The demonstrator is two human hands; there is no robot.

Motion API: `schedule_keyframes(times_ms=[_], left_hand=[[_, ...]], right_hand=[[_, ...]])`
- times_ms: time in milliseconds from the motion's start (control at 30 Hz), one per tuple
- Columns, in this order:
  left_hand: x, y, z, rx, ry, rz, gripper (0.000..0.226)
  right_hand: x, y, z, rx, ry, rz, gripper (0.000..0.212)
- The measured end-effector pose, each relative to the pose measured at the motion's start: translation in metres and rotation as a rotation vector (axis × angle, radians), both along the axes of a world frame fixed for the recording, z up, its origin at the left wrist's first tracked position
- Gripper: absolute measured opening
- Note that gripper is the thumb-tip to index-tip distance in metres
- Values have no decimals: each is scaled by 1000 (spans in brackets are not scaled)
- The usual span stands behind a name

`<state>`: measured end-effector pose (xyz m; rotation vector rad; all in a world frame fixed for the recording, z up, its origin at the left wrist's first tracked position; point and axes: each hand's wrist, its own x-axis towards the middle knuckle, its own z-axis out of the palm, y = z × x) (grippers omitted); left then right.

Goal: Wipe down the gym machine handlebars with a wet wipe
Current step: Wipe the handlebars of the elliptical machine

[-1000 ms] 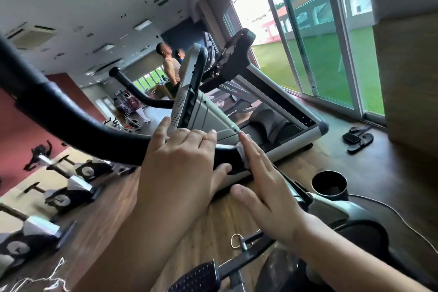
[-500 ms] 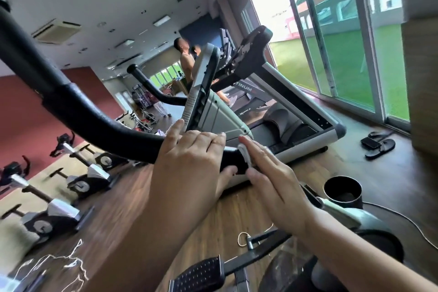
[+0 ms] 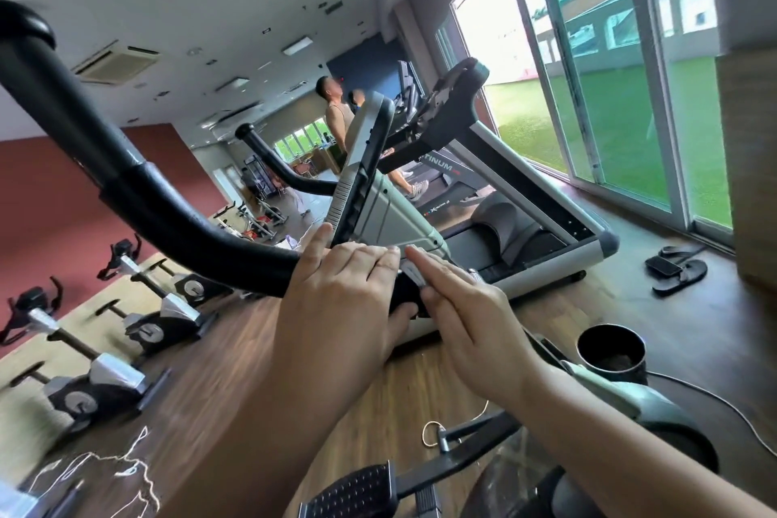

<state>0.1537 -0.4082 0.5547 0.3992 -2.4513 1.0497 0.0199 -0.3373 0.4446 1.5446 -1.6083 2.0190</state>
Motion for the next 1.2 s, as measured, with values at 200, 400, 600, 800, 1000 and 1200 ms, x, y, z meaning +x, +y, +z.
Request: schedule_keyframes(times_ms=[200, 400, 600, 800, 1000, 1200], left_hand=[[-1, -3, -4, 5, 41, -35, 59], [0, -5, -9, 25, 97, -110, 57], [6, 10, -21, 261, 376, -298, 54], [38, 16, -5, 390, 803, -485, 42], [85, -10, 45, 517, 964, -367, 42], [101, -23, 55, 102, 1088, -554, 34]], right_hand=[[3, -1, 9, 23, -57, -17, 45], [3, 9, 15, -21, -142, -77, 39], [32, 26, 58, -154, -407, 201, 36], [74, 27, 101, -183, -442, 749, 40], [79, 9, 119, -136, -381, 640, 41], [63, -2, 139, -50, -151, 364, 44]])
